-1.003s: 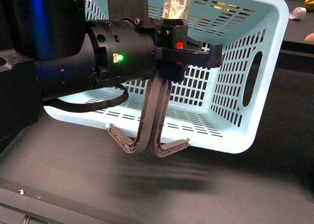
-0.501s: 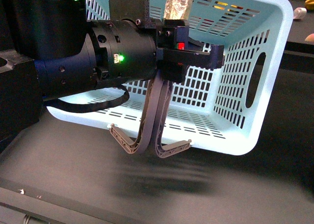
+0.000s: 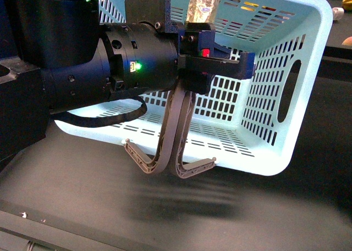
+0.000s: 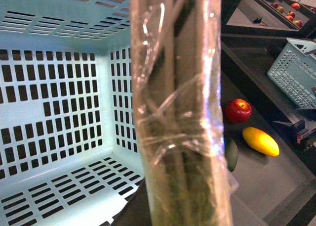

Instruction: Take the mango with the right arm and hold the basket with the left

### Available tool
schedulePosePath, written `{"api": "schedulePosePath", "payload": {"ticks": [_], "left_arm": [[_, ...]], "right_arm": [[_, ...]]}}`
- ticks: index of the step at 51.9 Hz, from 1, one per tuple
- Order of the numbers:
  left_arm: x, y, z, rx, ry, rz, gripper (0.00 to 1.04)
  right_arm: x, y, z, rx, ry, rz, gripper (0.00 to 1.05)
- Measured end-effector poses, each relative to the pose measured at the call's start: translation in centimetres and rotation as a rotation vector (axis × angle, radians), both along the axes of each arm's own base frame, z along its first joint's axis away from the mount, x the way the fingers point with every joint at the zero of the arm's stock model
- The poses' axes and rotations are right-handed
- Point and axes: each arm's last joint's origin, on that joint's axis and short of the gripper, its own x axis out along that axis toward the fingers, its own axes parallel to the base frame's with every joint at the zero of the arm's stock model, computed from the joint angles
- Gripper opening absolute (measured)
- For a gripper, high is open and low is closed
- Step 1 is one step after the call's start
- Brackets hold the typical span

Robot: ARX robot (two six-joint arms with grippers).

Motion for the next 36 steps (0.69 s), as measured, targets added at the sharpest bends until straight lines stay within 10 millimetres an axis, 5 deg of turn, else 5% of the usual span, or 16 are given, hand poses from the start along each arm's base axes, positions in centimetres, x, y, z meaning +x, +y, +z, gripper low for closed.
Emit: {"api": "schedulePosePath", "payload": {"ticks": [36], "left_arm": [[0.0,0.0,0.0,0.0,0.0,0.002,0.09]], "right_arm": [[2.3,-5.8,-7.2,0.036,0.258,-0.042,0.97]]}}
